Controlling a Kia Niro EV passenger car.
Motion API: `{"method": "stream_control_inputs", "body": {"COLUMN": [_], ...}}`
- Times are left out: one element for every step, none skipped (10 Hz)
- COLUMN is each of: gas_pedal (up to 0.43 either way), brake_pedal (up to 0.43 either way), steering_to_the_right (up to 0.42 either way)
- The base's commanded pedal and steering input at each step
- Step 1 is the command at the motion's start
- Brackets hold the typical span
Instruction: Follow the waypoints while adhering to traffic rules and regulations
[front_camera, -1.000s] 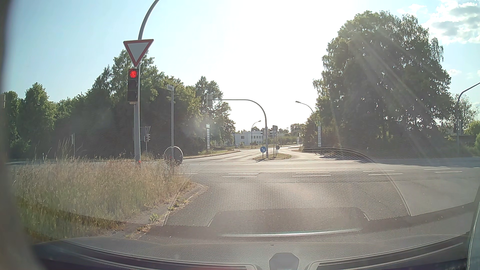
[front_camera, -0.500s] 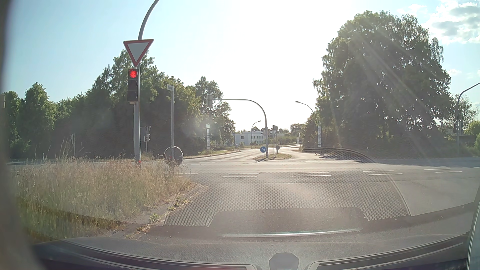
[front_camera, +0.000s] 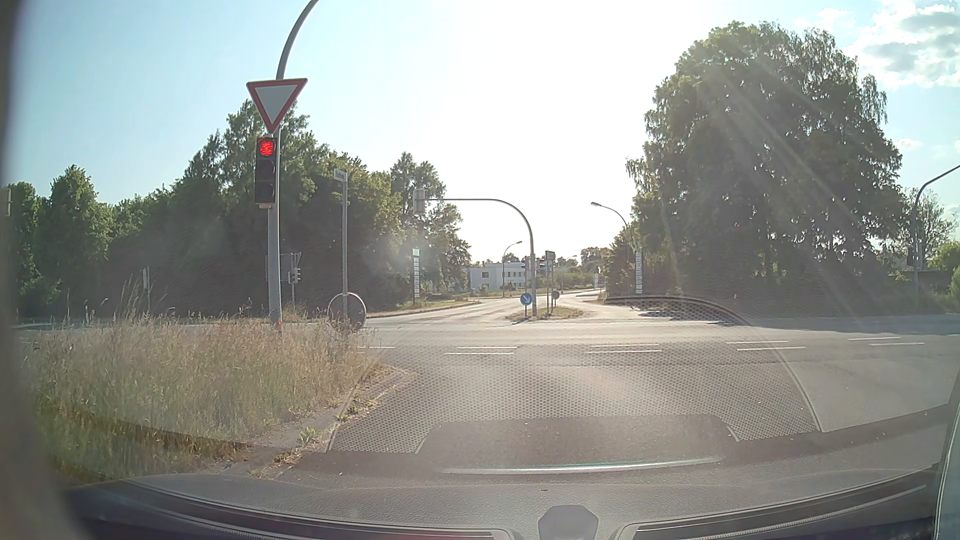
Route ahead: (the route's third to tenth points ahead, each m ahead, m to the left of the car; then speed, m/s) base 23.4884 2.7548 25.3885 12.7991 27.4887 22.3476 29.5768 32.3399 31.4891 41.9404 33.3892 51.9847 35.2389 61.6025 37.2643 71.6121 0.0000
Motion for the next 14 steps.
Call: {"method": "stream_control_inputs", "body": {"gas_pedal": [0.000,0.000,0.000,0.000,0.000,0.000,0.000,0.000,0.000,0.000,0.000,0.000,0.000,0.000], "brake_pedal": [0.213,0.213,0.213,0.213,0.220,0.220,0.220,0.220,0.220,0.220,0.220,0.220,0.220,0.220], "steering_to_the_right": [0.014,0.014,0.014,0.014,0.014,0.014,0.014,0.014,0.014,0.014,0.014,0.014,0.014,0.014]}}
